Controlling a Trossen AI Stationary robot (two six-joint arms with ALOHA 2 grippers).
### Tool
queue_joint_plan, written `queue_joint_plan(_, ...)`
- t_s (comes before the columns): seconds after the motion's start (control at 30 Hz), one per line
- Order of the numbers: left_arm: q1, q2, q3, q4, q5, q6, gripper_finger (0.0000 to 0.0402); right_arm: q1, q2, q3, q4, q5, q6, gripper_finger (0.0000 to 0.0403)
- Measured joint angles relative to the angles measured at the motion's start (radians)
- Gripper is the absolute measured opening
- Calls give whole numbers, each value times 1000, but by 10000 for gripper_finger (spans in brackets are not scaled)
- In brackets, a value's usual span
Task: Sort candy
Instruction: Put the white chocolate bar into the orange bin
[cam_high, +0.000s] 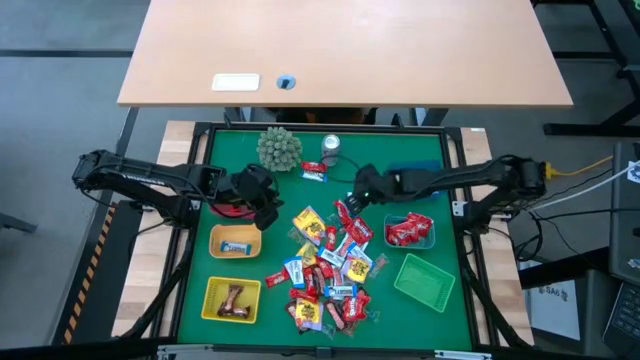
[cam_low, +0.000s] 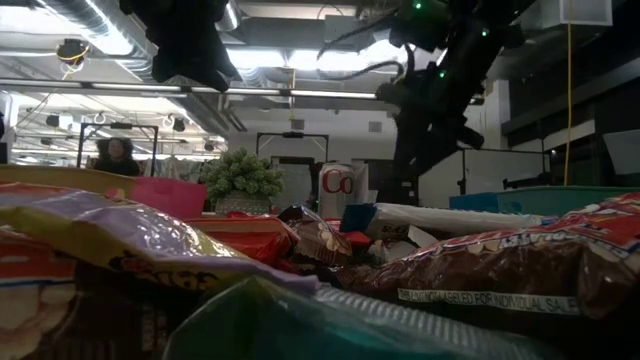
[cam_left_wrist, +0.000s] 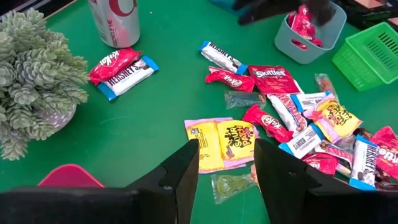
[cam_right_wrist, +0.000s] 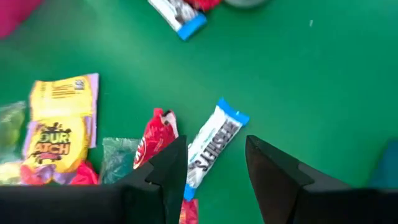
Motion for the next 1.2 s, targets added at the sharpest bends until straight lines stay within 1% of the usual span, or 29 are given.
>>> queue_joint_plan(0.2, 0, 0, 0, 0, -5, 0, 141, 39, 82, 0, 58, 15, 90, 160)
queue_joint_plan(0.4, 0, 0, 0, 0, -5, 0, 141, 39, 139, 0, 77, 16, 140, 160)
queue_joint_plan(0.73, 0, 0, 0, 0, -6, 0, 141, 38, 211, 0, 79, 16, 153, 160)
queue_joint_plan(1.03, 0, 0, -1, -2, -7, 0, 141, 39, 264, 1, 133, 9, 153, 160)
queue_joint_plan(1.2, 0, 0, -1, -2, -7, 0, 141, 39, 278, 3, 129, 0, 153, 160)
